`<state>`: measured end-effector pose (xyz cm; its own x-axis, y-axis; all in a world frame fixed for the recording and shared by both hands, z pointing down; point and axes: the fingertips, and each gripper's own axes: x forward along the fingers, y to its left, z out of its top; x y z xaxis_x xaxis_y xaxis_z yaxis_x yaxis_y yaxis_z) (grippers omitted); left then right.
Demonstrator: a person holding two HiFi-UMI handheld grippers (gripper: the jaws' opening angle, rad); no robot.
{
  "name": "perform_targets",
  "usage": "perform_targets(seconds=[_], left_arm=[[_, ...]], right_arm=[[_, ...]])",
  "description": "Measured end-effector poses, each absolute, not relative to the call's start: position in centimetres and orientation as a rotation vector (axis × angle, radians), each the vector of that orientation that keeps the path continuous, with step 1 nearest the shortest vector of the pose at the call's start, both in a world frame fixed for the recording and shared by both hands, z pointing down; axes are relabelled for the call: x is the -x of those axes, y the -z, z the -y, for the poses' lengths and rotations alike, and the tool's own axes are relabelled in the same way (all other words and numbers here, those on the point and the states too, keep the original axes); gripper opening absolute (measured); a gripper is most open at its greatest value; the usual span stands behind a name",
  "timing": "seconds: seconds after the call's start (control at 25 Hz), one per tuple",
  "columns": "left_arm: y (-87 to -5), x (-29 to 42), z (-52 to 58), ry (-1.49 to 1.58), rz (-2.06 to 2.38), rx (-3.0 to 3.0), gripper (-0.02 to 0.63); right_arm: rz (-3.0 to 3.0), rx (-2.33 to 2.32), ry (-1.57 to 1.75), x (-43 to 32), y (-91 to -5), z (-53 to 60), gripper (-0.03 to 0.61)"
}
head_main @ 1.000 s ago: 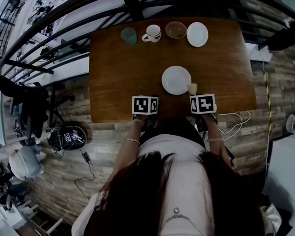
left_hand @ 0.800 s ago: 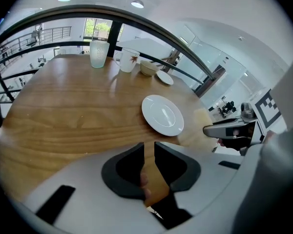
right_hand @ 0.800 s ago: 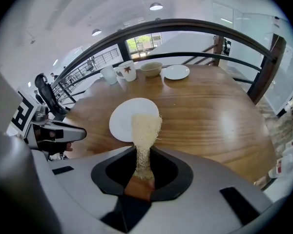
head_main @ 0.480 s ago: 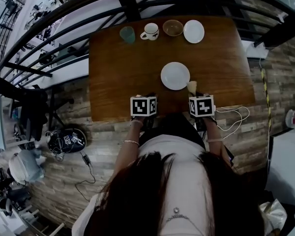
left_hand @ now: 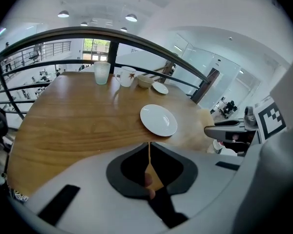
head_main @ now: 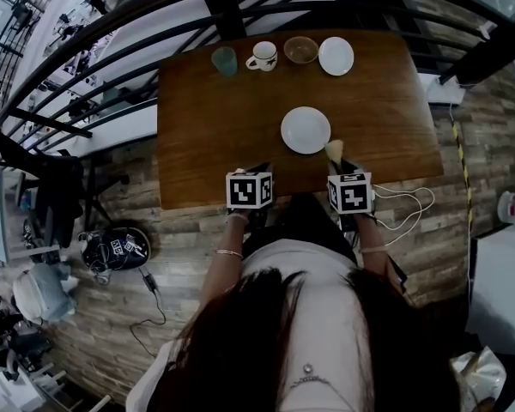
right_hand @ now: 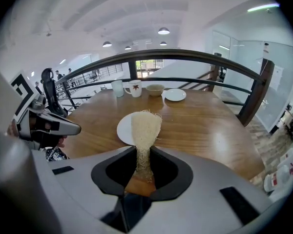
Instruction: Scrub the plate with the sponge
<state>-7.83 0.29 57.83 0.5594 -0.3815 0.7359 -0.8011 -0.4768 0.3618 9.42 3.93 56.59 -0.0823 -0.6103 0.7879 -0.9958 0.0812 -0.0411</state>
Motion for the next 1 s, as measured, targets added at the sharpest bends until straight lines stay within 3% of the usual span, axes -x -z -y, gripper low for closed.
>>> perform_targets(seconds=[1.0], left_arm=[[-53.9,11.3,-4.1,-0.672,1.013,-2.218,0.017]], right_arm=[[1.759,-1.706,-0.728,-6.2,-54.0,-8.7,0.097]])
